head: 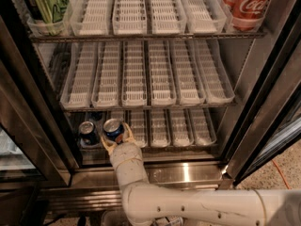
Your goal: Pick pepsi can from bottom shelf of fridge
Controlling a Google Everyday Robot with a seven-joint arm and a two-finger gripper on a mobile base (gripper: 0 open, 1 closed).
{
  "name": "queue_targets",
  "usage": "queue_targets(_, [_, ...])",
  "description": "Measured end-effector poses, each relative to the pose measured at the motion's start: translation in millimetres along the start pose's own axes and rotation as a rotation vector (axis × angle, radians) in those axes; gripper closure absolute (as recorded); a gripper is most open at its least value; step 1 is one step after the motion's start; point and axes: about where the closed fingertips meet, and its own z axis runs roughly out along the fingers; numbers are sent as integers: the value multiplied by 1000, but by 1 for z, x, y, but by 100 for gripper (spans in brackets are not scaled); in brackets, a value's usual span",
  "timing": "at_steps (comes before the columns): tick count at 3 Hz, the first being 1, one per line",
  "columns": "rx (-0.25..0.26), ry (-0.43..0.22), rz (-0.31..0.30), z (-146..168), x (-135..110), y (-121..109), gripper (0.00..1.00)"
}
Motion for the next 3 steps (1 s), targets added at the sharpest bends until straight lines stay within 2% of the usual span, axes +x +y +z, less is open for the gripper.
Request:
queue_targets(1, [-13,58,-48,-13,-10,-28,100])
queue_targets(2, [-76,117,-64,-18,-15,-38,100])
queue_targets(3, [-77,117,-64,-18,-15,-38,100])
